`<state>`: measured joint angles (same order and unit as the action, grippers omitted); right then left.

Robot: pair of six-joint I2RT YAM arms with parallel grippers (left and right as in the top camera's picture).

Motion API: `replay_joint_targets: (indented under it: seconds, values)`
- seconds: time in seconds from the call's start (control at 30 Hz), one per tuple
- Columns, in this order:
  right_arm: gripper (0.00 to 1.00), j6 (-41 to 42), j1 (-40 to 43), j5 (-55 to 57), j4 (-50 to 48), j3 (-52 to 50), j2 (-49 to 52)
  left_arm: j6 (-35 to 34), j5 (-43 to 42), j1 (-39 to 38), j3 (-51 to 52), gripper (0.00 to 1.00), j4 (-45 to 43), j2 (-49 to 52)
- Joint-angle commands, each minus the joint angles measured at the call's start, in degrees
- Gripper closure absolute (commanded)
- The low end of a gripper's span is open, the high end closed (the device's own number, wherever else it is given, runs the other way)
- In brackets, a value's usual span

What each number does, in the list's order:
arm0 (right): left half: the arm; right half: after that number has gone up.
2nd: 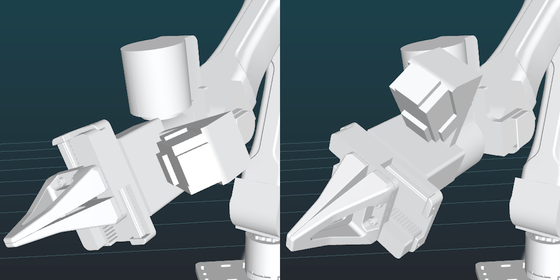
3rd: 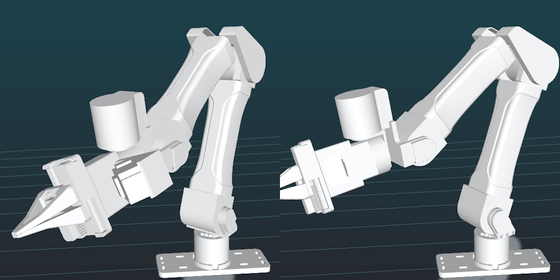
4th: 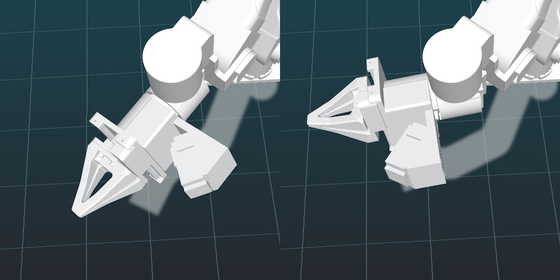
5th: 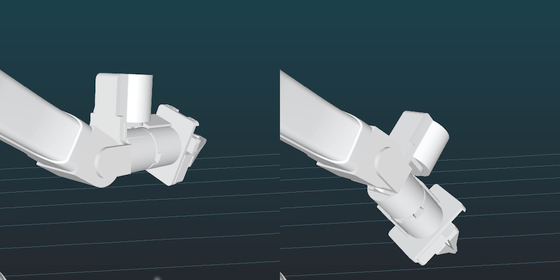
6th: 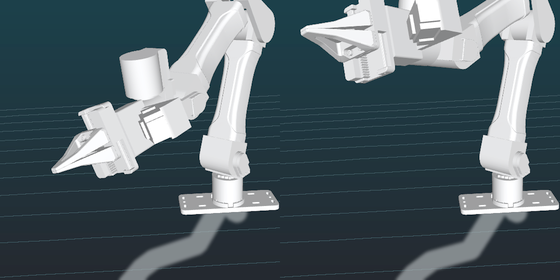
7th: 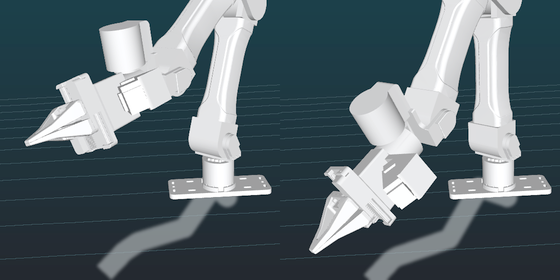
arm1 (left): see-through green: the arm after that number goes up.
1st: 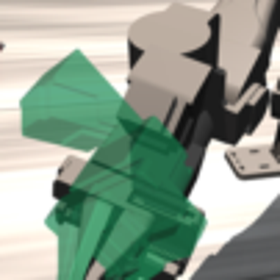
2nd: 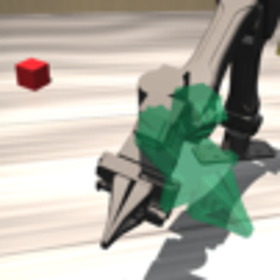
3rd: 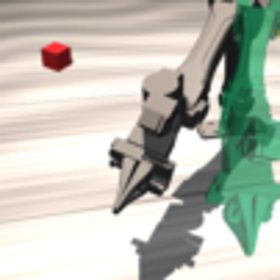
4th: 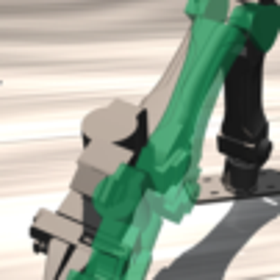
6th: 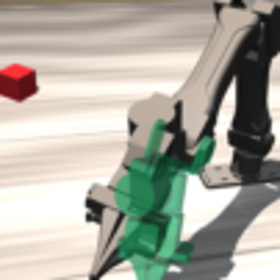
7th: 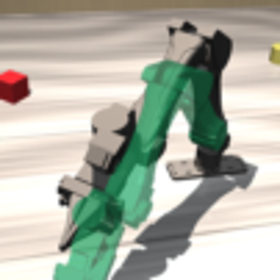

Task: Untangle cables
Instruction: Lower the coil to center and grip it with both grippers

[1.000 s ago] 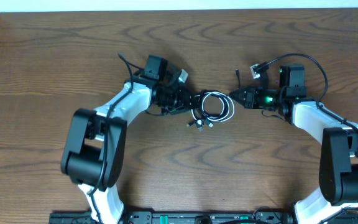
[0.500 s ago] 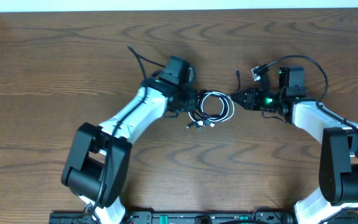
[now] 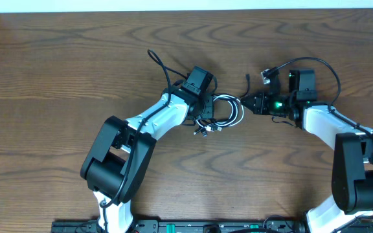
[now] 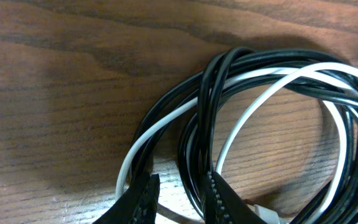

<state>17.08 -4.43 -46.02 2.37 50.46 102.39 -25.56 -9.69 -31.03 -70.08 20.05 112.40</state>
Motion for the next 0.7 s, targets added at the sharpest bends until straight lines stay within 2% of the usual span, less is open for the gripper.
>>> replay_joint_targets:
  seconds: [0.0,0.2,0.43,0.67]
  values:
    - [0.99,-1.3,-1.5,3.1,0.0,1.0,-0.5,-0.7,1.4,0.0,-0.7,0.72,-0.7,0.8]
    - [0.99,-1.5,-3.9,6.5,-0.2,1.0,-0.5,0.4,1.7,0.1,-2.3,0.74,0.9,-1.4]
    - [0.99,-1.5,-4.8,9.9,0.2,1.0,-0.5,0.4,11.1,0.0,-4.0,0.79,7.8,-4.6]
    - [0.99,-3.0,-5.7,10.1,0.4,1.0,-0.4,-0.2,5.9,0.0,-4.0,0.78,9.4,-4.6]
